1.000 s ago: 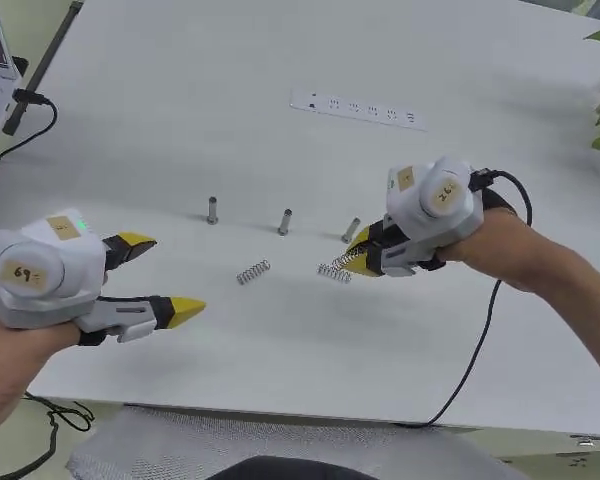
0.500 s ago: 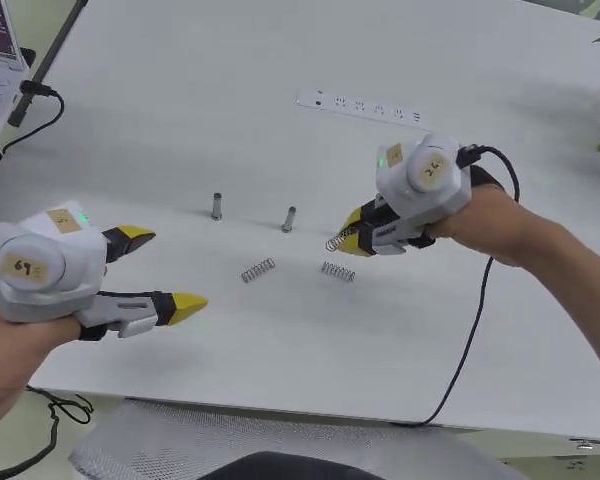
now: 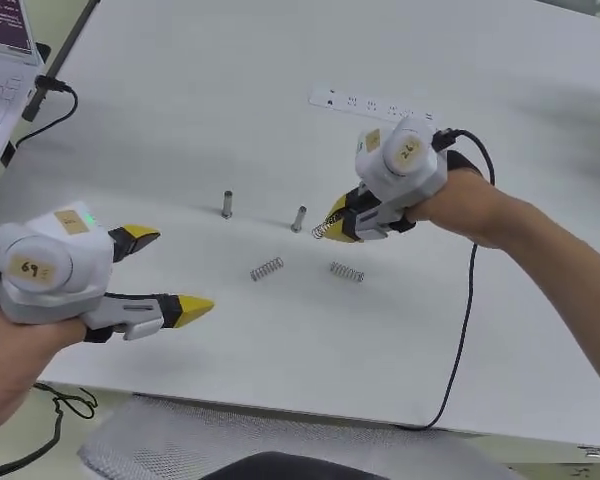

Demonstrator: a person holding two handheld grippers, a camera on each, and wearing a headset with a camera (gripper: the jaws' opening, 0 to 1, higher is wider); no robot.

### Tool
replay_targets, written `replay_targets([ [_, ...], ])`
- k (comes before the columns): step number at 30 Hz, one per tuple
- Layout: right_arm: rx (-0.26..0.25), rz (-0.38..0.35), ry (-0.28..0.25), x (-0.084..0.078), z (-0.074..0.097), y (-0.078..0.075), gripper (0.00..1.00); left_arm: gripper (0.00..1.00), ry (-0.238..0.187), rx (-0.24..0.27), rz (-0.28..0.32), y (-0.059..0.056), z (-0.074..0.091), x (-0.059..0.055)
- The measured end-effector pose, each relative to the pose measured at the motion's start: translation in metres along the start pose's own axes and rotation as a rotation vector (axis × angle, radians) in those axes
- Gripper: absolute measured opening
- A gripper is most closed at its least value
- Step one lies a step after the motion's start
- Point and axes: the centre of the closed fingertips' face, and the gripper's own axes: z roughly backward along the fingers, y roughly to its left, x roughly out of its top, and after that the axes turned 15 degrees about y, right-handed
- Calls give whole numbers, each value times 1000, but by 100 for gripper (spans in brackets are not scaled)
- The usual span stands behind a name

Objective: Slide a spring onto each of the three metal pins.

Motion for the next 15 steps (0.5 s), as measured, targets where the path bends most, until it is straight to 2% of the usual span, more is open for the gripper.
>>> replay_targets([
  [7, 4, 22, -12, 21, -7, -11, 9, 63, 1, 3, 3, 0, 2, -1],
  [15, 11, 45, 1, 34, -21, -20, 9, 63, -1, 10, 14, 1, 5, -5],
])
